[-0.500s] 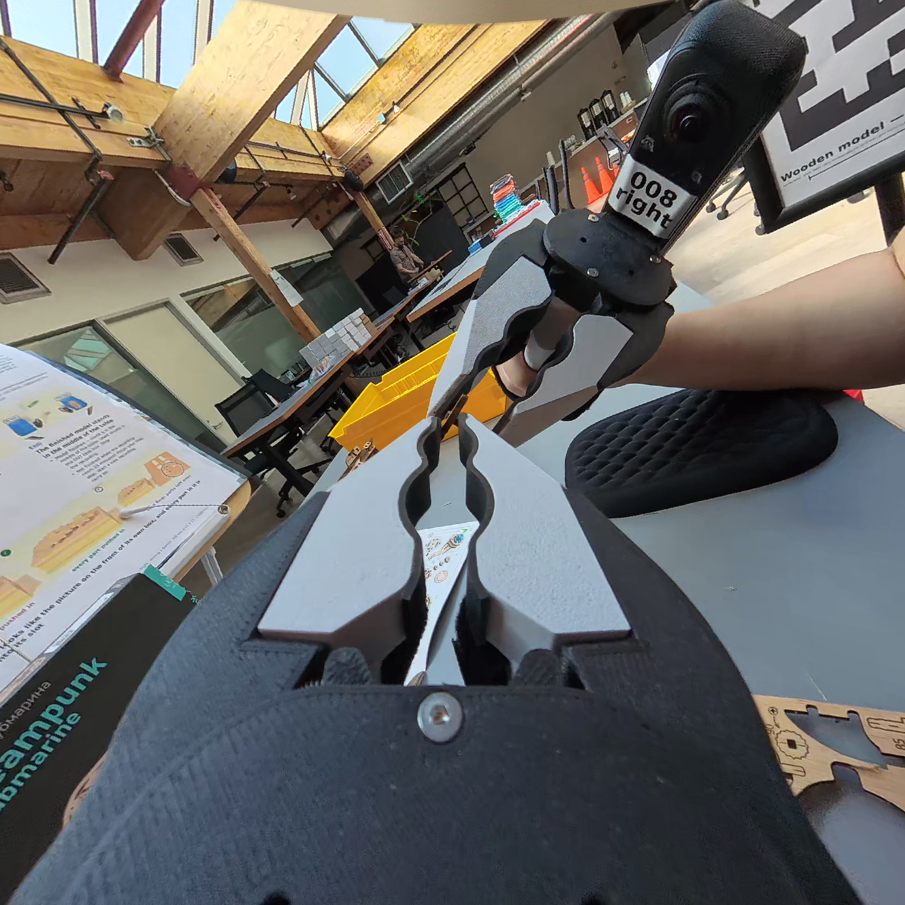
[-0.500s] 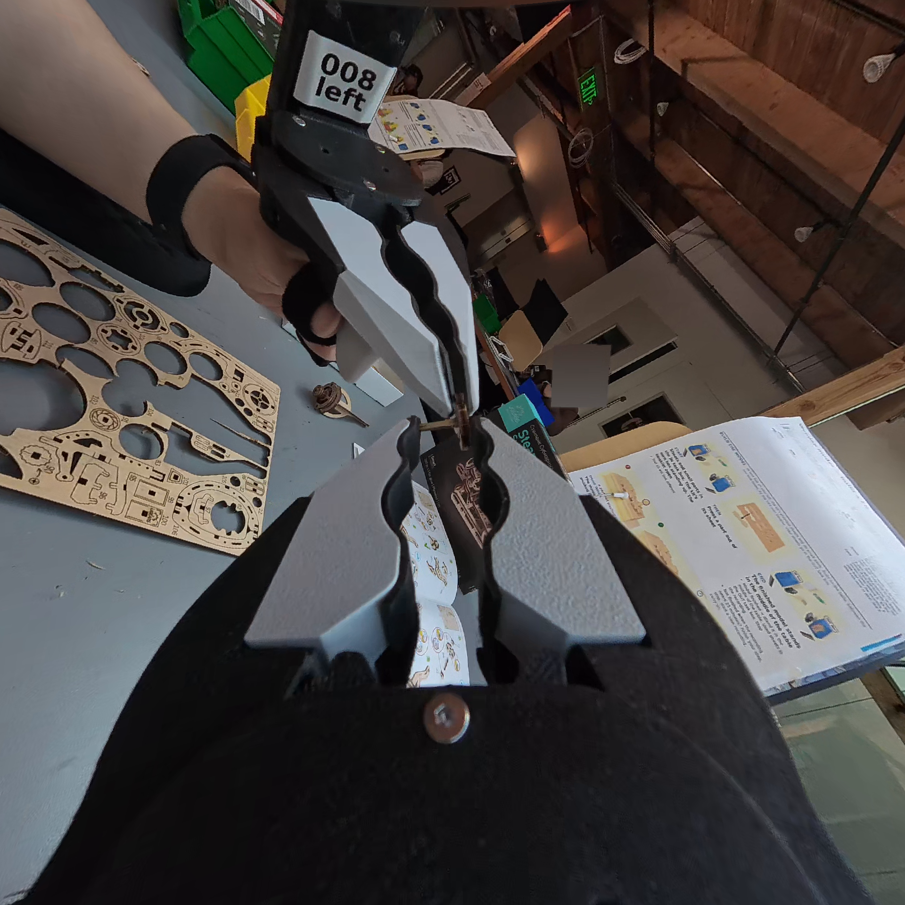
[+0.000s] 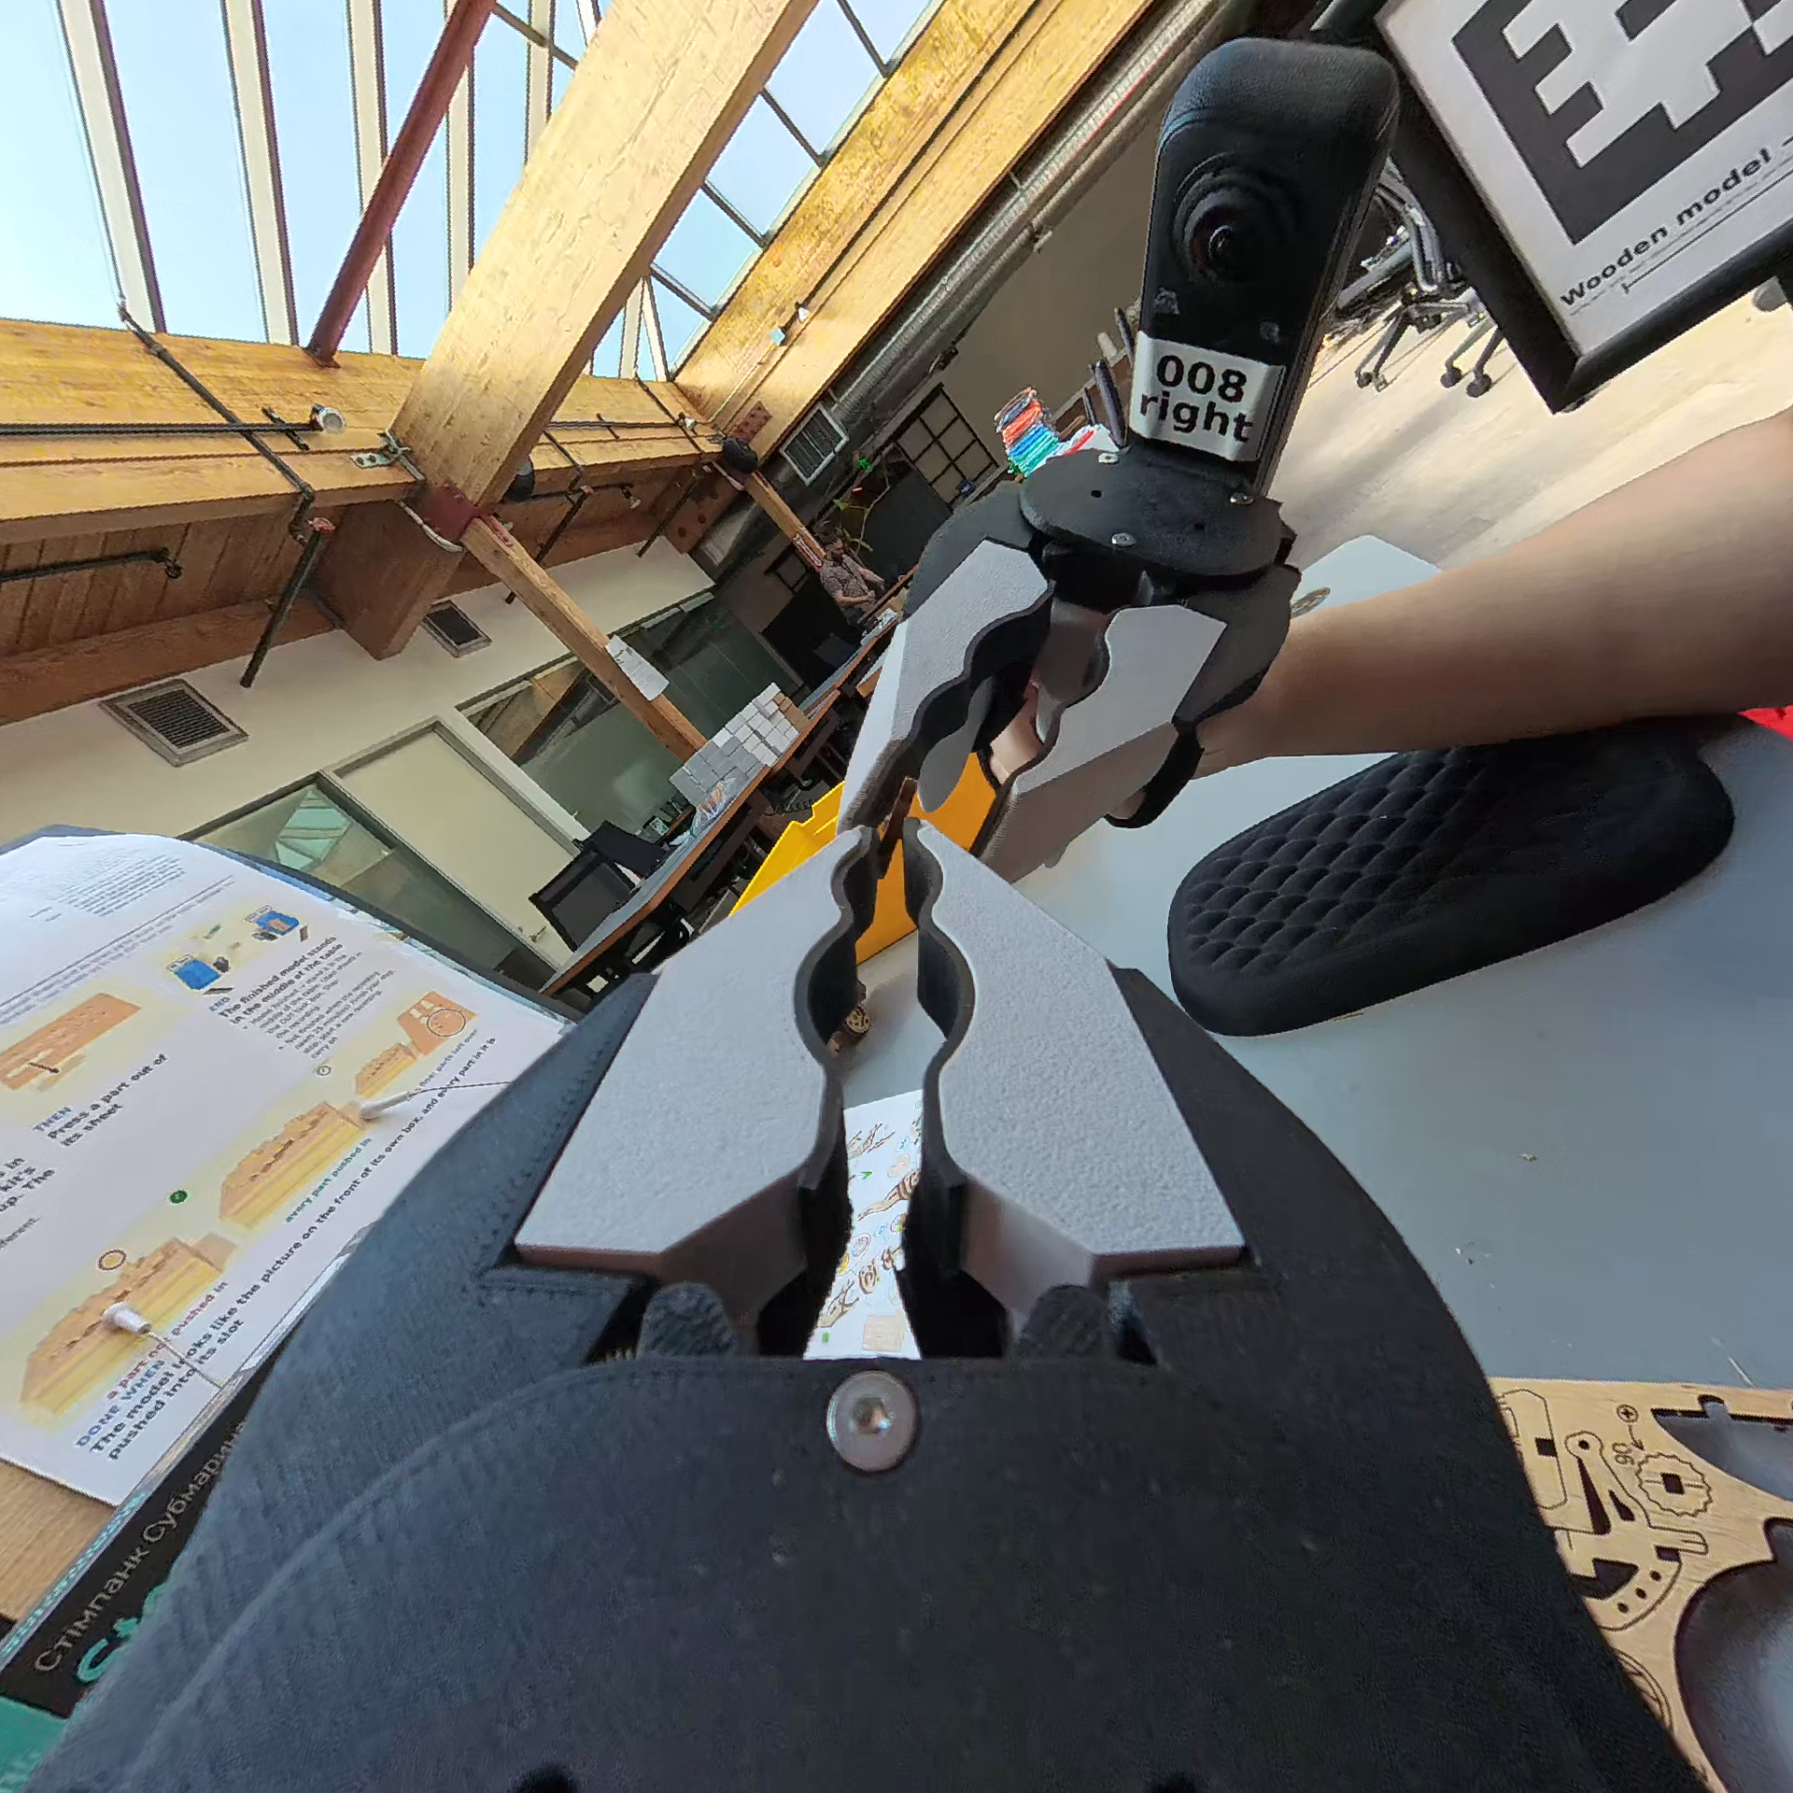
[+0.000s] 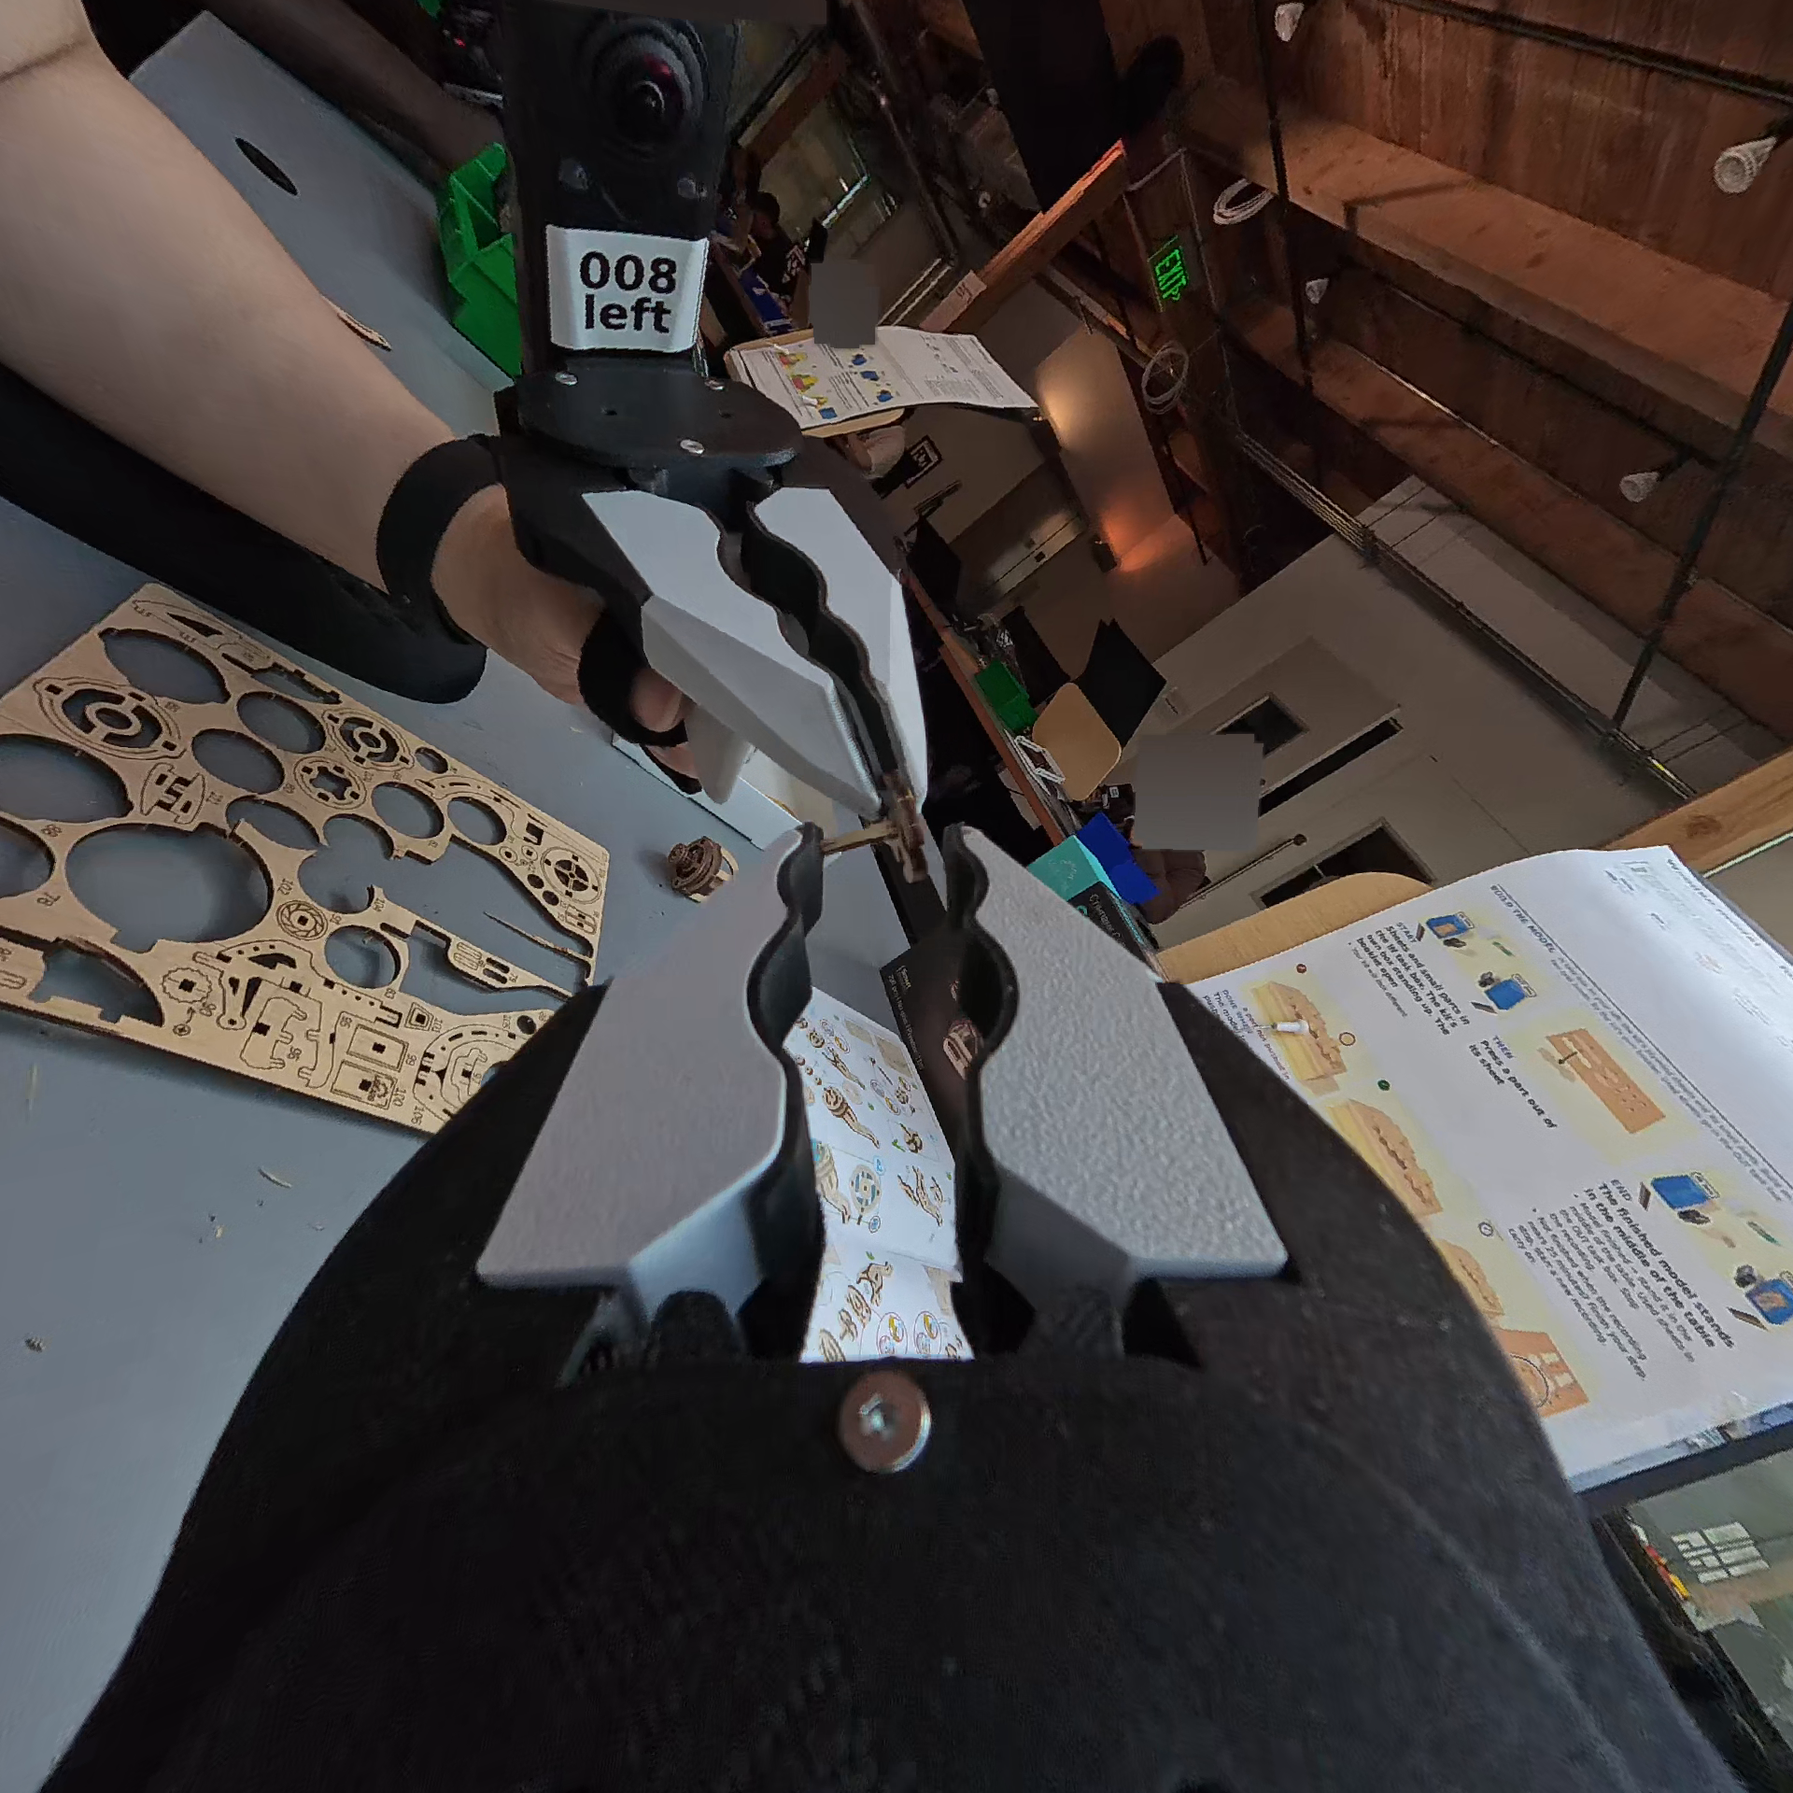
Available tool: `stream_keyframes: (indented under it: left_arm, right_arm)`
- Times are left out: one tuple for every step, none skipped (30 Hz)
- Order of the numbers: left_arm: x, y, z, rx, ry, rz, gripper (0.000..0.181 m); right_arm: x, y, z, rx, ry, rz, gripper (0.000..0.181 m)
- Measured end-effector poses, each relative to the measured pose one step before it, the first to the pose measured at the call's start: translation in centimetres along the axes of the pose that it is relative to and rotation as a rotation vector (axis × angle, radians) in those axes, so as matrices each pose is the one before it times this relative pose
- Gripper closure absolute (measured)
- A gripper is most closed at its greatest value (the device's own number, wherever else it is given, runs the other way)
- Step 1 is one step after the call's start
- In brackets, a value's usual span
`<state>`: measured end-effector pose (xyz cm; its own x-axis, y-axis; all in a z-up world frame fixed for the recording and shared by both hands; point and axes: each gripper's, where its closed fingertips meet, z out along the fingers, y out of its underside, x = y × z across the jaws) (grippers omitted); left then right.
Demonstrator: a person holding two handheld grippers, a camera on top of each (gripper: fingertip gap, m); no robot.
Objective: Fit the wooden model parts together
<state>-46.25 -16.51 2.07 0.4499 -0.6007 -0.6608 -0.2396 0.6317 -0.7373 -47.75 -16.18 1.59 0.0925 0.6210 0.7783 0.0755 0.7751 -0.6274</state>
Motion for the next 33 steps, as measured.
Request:
stream_keyframes:
  left_arm:
    - [0.149,-0.105,0.017,0.0045,0.0082,-0.001,0.181]
    - [0.218,-0.128,0.046,0.0062,0.0085,0.0013,0.181]
    - [0.042,-0.142,0.044,0.0056,-0.0034,0.004,0.181]
    - [-0.04,-0.153,-0.007,0.004,-0.0063,0.0054,0.181]
    - [0.008,-0.092,-0.002,0.0008,0.0003,0.0054,0.181]
    - [-0.009,-0.038,0.006,0.0006,-0.0007,0.0002,0.181]
    - [-0.019,-0.028,-0.009,0.0025,-0.0011,-0.0013,0.181]
    - [0.008,-0.073,-0.005,0.004,-0.0015,0.004,0.181]
    - [0.05,-0.107,0.005,0.0046,-0.0001,0.0069,0.181]
    - [0.078,-0.207,-0.022,0.0084,0.0029,0.0077,0.181]
    - [0.085,-0.276,-0.003,0.0108,0.0011,0.01,0.181]
    - [0.214,-0.344,0.019,0.0156,0.0067,0.0165,0.181]
    - [0.235,-0.225,0.055,0.0088,0.0062,0.021,0.18]
    - [0.22,-0.107,0.053,0.0046,0.0057,0.0259,0.18]
    - [0.255,-0.05,0.016,0.0054,0.0105,0.0214,0.18]
    - [0.178,-0.029,0.006,0.0068,0.0108,0.0078,0.18]
    - [0.114,-0.016,-0.001,0.0066,0.0108,-0.0032,0.18]
    - [0.056,-0.059,0.002,0.0077,0.0083,-0.0083,0.18]
    - [0.042,-0.111,0.01,0.0066,0.0053,-0.0075,0.18]
    - [0.039,-0.099,0.028,0.006,0.0041,-0.0018,0.18]
    - [0.037,-0.012,0.02,0.0026,0.0038,-0.0005,0.181]
    - [-0.046,0.121,0.022,-0.0047,-0.0008,-0.0075,0.18]
    - [-0.122,0.243,0.034,-0.0107,-0.0048,-0.0173,0.181]
    - [-0.132,0.36,0.035,-0.0158,-0.002,-0.0273,0.18]
    - [-0.128,0.477,0.048,-0.0227,0.0023,-0.0345,0.18]
    - [-0.156,0.471,0.048,-0.0236,0.001,-0.0315,0.176]
    - [-0.188,0.305,0.008,-0.0149,-0.0034,-0.0218,0.172]
    - [-0.165,0.233,-0.023,-0.0144,-0.0027,-0.0092,0.169]
    - [-0.055,0.168,-0.006,-0.0131,0.003,0.0026,0.168]
    - [0.01,0.155,-0.012,-0.0132,0.0043,0.0109,0.168]
    - [-0.008,0.192,-0.007,-0.0154,-0.0006,0.0157,0.169]
    - [0.052,0.283,0.028,-0.0194,0.0018,0.0171,0.171]
    - [0.017,0.253,0.049,-0.0183,0.0011,0.0117,0.172]
  right_arm:
    - [0.008,-0.168,-0.049,0.0127,-0.0036,0.012,0.156]
    - [-0.051,-0.148,-0.041,0.0098,-0.0074,0.0125,0.155]
    - [-0.07,-0.119,-0.059,0.0093,-0.0072,0.0072,0.158]
    - [-0.092,-0.024,-0.041,0.0018,-0.0087,0.0095,0.161]
    - [0.006,-0.069,-0.027,0.0033,-0.0051,0.0131,0.161]
    - [0.0,-0.012,-0.013,-0.0001,-0.0047,0.01,0.162]
    - [-0.004,-0.045,-0.009,0.0025,-0.003,0.005,0.162]
    - [-0.019,-0.055,-0.028,0.0042,-0.0027,0.0039,0.161]
    - [-0.049,-0.101,-0.031,0.0091,-0.0073,0.0082,0.161]
    - [-0.11,-0.142,-0.032,0.0114,-0.014,0.0208,0.161]
    - [-0.109,-0.252,-0.041,0.0179,-0.0148,0.0233,0.16]
    - [-0.156,-0.212,-0.032,0.0155,-0.0164,0.0183,0.158]
    - [-0.136,-0.074,-0.015,0.0067,-0.013,0.0119,0.157]
    - [-0.283,-0.029,-0.005,0.0043,-0.0205,0.0066,0.157]
    - [-0.409,0.067,0.017,-0.002,-0.0287,0.0077,0.16]
    - [-0.204,0.096,0.018,-0.0017,-0.0151,0.0109,0.16]
    - [-0.126,-0.059,-0.035,0.0088,-0.0087,0.0063,0.16]
    - [-0.074,-0.075,-0.023,0.0063,-0.0067,0.0056,0.16]
    - [-0.081,-0.1,-0.017,0.0062,-0.0089,0.0091,0.16]
    - [-0.083,-0.09,-0.05,0.0058,-0.0086,0.0085,0.161]
    - [-0.018,0.045,-0.022,-0.0029,-0.0049,0.0071,0.161]
    - [0.094,0.171,0.017,-0.011,0.0048,0.002,0.161]
    - [0.199,0.286,0.05,-0.0182,0.0132,-0.004,0.161]
    - [0.207,0.366,0.042,-0.0213,0.0147,-0.0107,0.161]
    - [0.175,0.308,0.086,-0.0193,0.0176,-0.0179,0.161]
    - [0.336,0.465,0.125,-0.0309,0.0295,-0.0215,0.161]
    - [0.053,0.36,0.139,-0.0254,0.0156,-0.0296,0.161]
    - [0.127,0.236,0.102,-0.0197,0.0224,-0.0338,0.161]
    - [0.117,0.191,0.105,-0.0191,0.0198,-0.0271,0.161]
    - [0.057,0.171,0.092,-0.0167,0.0116,-0.0133,0.161]
    - [0.145,0.171,0.088,-0.0135,0.0148,-0.0099,0.162]
    - [0.117,0.237,0.064,-0.0177,0.015,-0.0191,0.162]
    - [-0.009,0.256,0.075,-0.0184,0.0088,-0.0262,0.162]
